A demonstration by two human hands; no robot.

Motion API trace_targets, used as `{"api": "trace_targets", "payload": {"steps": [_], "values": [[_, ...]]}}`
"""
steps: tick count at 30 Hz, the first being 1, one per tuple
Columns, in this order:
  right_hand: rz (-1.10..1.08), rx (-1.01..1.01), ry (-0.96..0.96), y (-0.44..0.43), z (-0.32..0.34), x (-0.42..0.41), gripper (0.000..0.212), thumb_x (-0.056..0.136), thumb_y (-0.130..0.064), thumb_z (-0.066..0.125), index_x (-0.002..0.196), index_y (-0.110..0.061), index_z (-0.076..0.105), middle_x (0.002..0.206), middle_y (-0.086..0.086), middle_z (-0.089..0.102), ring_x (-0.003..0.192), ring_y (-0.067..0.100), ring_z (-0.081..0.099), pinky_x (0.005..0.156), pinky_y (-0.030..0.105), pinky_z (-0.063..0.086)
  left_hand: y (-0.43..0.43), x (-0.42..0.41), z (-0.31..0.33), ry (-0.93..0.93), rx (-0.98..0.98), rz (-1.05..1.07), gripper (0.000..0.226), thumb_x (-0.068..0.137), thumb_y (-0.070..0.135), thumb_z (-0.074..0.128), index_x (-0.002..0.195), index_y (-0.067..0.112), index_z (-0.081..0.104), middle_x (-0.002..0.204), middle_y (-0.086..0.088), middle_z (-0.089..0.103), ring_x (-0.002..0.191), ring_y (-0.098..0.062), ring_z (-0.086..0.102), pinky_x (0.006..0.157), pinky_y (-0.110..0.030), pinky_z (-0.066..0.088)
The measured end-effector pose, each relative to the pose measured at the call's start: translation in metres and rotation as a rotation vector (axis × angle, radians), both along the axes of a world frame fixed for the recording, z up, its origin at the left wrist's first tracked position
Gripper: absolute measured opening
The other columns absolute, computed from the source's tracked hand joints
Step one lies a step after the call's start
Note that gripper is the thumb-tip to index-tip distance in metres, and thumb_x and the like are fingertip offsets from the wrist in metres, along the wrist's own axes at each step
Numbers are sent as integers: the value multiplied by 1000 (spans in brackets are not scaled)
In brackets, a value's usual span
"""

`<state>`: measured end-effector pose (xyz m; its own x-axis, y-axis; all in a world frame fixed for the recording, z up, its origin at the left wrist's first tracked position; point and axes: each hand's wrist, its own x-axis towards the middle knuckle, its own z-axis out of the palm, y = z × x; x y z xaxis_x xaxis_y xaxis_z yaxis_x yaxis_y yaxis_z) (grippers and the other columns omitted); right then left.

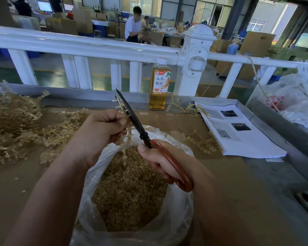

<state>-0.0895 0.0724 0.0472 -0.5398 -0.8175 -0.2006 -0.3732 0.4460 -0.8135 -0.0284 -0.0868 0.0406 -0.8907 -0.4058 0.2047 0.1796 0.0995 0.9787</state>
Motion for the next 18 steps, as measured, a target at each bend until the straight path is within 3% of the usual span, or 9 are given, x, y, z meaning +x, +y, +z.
{"api": "trace_targets", "payload": {"steps": [2, 4, 6, 9, 14, 16, 18], "values": [[4, -1, -4, 0, 0, 0, 34, 96, -49, 36, 67, -32, 38, 34, -14, 45, 29, -3, 41, 36, 8, 31, 1, 0, 1, -1, 7, -4, 22, 89, -7, 44, 73, 2, 57, 60, -3, 49, 55, -10, 42, 48, -17, 35], [8, -3, -16, 0, -1, -1, 28, 95, -49, 37, 73, -33, 43, 36, -13, 45, 30, -3, 42, 42, 9, 32, 1, 0, 1, -1, 4, -2, 24, 89, -7, 44, 72, 4, 57, 60, -3, 49, 56, -12, 42, 50, -20, 35], [5, -13, -38, 1, -1, -1, 23, 95, -49, 38, 94, -30, 51, 42, -8, 43, 32, -2, 41, 48, 16, 32, 0, 0, 0, 4, 0, -1, 20, 88, -7, 44, 75, -1, 57, 63, -8, 49, 58, -14, 41, 51, -21, 34], [6, 3, -25, 2, -1, -1, 44, 94, -51, 37, 121, -18, 46, 51, -8, 37, 32, -1, 38, 45, 14, 32, -1, -1, -2, 11, -4, -5, 13, 88, -7, 45, 89, -16, 54, 76, -14, 49, 63, -17, 41, 52, -20, 36], [17, 7, 5, 2, 3, 1, 39, 94, -49, 36, 111, -17, 48, 60, -12, 37, 35, -8, 43, 50, 14, 33, -3, 0, -1, -6, -4, -21, 23, 88, -8, 45, 72, 2, 57, 53, 5, 53, 50, -4, 45, 45, -13, 36], [32, -3, 15, 0, 3, 2, 28, 95, -48, 35, 93, -22, 46, 62, -13, 37, 37, -14, 44, 48, 10, 34, -4, 1, -1, -16, 0, -32, 24, 88, -7, 45, 72, 3, 59, 52, 6, 53, 50, -4, 46, 47, -15, 37], [33, -8, 23, 0, 3, 3, 30, 95, -47, 35, 90, -20, 47, 62, -12, 37, 37, -12, 43, 50, 12, 34, -5, 2, -1, -23, -7, -40, 20, 88, -7, 45, 77, -1, 61, 55, 3, 54, 54, -8, 45, 52, -21, 35]]}}
